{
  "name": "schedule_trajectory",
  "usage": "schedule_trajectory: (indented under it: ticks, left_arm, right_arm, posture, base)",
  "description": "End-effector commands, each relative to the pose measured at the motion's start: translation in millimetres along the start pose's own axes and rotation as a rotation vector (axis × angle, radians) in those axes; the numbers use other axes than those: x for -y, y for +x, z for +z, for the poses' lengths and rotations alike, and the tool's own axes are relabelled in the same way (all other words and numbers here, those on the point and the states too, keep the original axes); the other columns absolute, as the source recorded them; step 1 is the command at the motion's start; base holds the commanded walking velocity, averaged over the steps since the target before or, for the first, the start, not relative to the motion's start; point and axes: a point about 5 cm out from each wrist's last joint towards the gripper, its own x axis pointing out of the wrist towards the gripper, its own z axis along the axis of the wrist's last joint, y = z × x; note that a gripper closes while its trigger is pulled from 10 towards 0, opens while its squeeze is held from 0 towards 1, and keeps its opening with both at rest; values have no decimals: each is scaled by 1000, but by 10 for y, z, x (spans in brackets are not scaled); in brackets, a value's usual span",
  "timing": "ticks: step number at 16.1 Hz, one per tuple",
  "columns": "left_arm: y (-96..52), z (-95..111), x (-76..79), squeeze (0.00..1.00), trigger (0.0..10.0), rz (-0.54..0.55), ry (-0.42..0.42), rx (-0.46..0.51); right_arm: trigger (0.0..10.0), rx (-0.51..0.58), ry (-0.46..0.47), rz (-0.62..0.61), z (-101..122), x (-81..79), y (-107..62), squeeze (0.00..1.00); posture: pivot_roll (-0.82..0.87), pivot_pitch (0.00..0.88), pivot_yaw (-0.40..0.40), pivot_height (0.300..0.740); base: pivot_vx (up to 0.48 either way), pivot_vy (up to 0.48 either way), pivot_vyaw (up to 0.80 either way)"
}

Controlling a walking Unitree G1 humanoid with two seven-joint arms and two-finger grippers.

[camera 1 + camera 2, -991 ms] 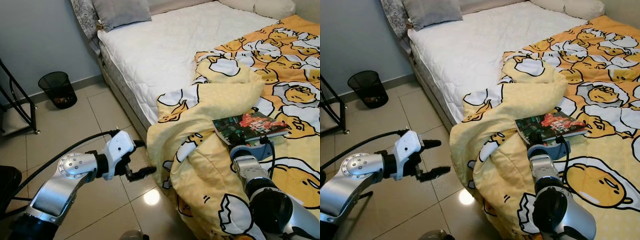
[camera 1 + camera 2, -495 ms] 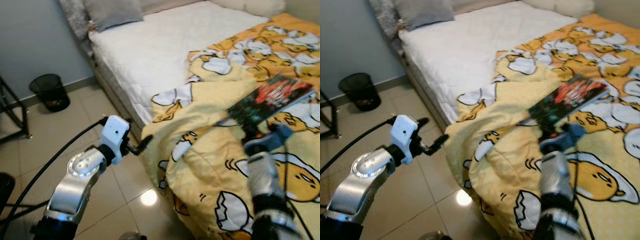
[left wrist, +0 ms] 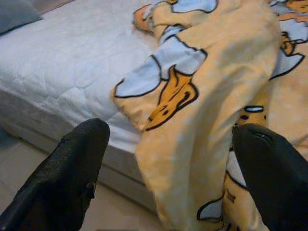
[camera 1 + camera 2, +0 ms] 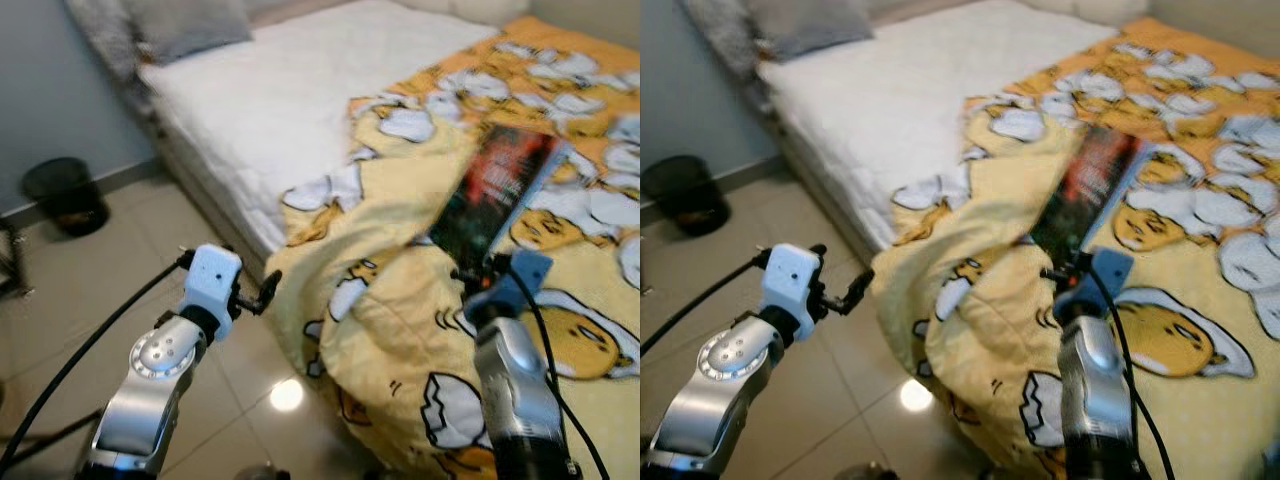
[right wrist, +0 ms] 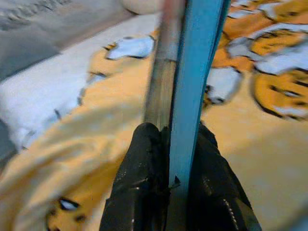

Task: Clean up the room

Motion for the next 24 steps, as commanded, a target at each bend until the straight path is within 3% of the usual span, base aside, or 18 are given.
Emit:
schedule_trajectory:
  ticks: [1,3,6,8,10,11,12,13,14,18,24]
  left_arm:
    - [-2,30,-38,937,10000,24,17,5]
    - [15,19,-127,941,10000,64,21,4]
    - [0,16,-161,941,10000,85,21,2]
    - [-29,15,-153,937,10000,93,-4,5]
    - [-38,32,-148,839,10000,90,10,8]
    - [-62,36,-181,678,10000,115,-1,11]
    - [-71,39,-190,600,10000,123,-2,12]
    - [-83,38,-197,125,10000,126,11,6]
    - [-89,40,-203,0,10000,131,25,2]
    - [-70,95,-231,0,10000,160,-21,20]
    - [-80,121,-283,0,10000,174,-1,16]
  right_arm:
    - [10000,41,-34,40,112,-149,38,0]
    - [10000,45,-86,53,151,-234,64,0]
    - [10000,42,-122,35,162,-209,77,0]
    - [10000,27,-86,49,140,-264,58,0]
    - [10000,66,-102,-30,181,-227,91,0]
    - [10000,39,-78,-25,146,-227,90,0]
    - [10000,36,-83,-38,141,-221,89,0]
    - [10000,9,-41,-8,120,-244,87,0]
    - [10000,-11,-13,23,103,-266,77,0]
    - [10000,-21,-27,54,74,-315,58,0]
    - [10000,-58,23,48,11,-344,46,0]
  posture:
    - [-37,0,14,740]
    - [-42,0,6,740]
    - [-29,0,-1,740]
    - [-26,0,11,740]
    - [-14,0,4,740]
    - [-5,0,0,740]
    - [-2,0,-1,740]
    - [26,0,-14,740]
    - [34,0,-15,740]
    - [25,0,-15,740]
    - [45,0,-13,740]
  base:
    - [0,0,-800]
    - [0,0,-794]
    - [0,0,-783]
    - [0,0,-800]
    - [0,0,-788]
    - [0,0,-781]
    - [0,0,-781]
    - [0,0,-781]
    - [0,0,-781]
    - [0,0,-797]
    - [0,222,-800]
